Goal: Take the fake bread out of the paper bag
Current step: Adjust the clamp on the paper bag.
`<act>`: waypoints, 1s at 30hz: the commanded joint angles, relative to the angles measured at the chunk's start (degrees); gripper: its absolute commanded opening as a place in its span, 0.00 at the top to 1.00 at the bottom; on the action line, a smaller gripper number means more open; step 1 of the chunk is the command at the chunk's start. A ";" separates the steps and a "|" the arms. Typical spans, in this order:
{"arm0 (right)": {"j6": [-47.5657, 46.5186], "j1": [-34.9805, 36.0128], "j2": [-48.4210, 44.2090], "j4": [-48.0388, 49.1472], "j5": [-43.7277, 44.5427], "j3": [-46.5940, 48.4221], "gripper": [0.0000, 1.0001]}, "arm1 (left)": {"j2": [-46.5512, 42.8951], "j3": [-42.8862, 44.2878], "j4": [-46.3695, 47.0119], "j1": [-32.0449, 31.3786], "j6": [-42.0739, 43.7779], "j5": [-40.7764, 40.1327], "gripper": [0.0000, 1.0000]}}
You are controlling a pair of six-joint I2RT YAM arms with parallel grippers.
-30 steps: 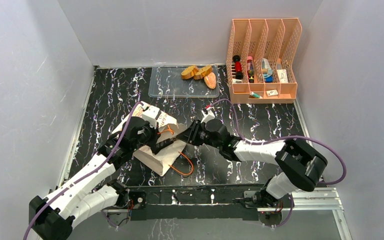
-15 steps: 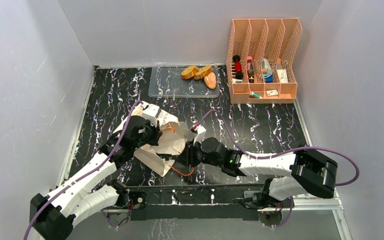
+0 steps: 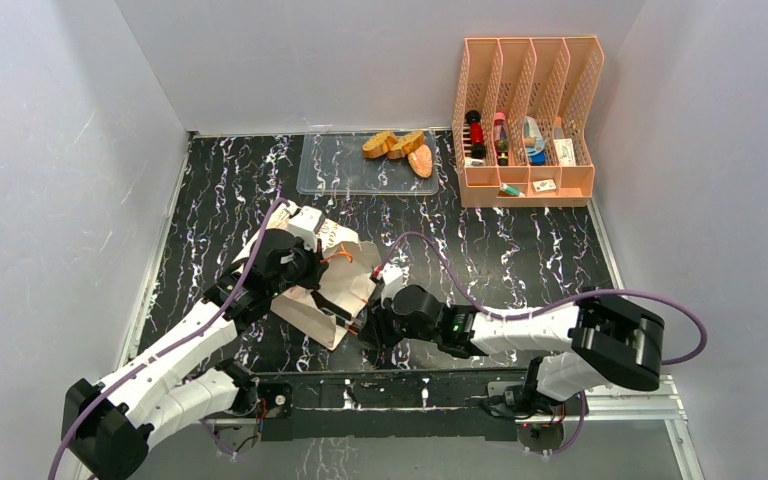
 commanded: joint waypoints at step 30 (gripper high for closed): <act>18.60 -16.82 2.11 18.20 -14.63 0.83 0.81 | -5.99 -0.79 0.54 -0.02 0.34 3.57 1.00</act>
